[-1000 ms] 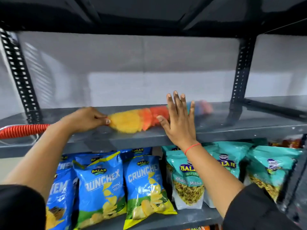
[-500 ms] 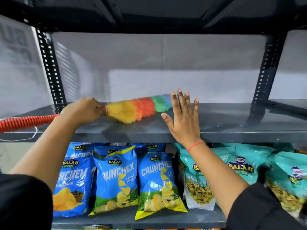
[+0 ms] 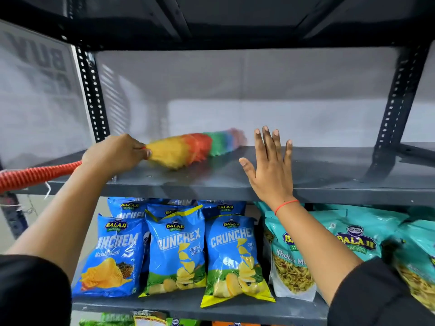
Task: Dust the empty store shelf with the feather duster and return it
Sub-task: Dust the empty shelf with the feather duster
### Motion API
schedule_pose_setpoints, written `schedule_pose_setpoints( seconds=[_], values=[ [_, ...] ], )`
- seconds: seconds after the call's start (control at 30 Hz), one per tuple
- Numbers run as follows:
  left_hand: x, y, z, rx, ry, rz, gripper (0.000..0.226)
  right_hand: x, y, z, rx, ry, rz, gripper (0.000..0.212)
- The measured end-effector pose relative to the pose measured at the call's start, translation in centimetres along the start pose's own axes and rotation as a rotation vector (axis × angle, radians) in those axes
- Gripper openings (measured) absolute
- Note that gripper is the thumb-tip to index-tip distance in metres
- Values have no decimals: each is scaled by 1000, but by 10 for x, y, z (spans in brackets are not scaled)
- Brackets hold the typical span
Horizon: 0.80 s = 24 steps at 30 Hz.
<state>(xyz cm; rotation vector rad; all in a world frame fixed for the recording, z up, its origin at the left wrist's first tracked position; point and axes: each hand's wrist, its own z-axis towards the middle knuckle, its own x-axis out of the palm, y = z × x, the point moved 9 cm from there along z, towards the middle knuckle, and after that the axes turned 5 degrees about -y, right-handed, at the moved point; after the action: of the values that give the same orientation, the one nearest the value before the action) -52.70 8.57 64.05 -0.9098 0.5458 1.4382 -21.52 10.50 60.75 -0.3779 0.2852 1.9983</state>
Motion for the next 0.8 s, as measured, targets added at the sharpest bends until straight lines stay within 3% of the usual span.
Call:
schedule_pose_setpoints(
  seconds=[0.07,0.13,0.27,0.47,0.57,0.67,0.8],
  values=[
    [-1,5,-2,11,22,-208,24,2,7,2,21,-19,50,67],
    [7,2,-9,44,147,-315,21,6,24,4,17,-20,105,67],
    [20,20,-22,3,284,-101,19,24,67,5,-97,49,157,68],
    [-19,49,-29,-229,-36,50,29,37,85,9,-119,78,132,69],
    [-14,38,-40,-217,77,-108,24,44,103,11,-147,103,172,68],
    [-4,39,-55,-219,250,17,28,55,117,9,-200,152,147,69],
    [-25,66,-60,-403,97,122,38,59,114,10,-176,168,101,70]
  ],
)
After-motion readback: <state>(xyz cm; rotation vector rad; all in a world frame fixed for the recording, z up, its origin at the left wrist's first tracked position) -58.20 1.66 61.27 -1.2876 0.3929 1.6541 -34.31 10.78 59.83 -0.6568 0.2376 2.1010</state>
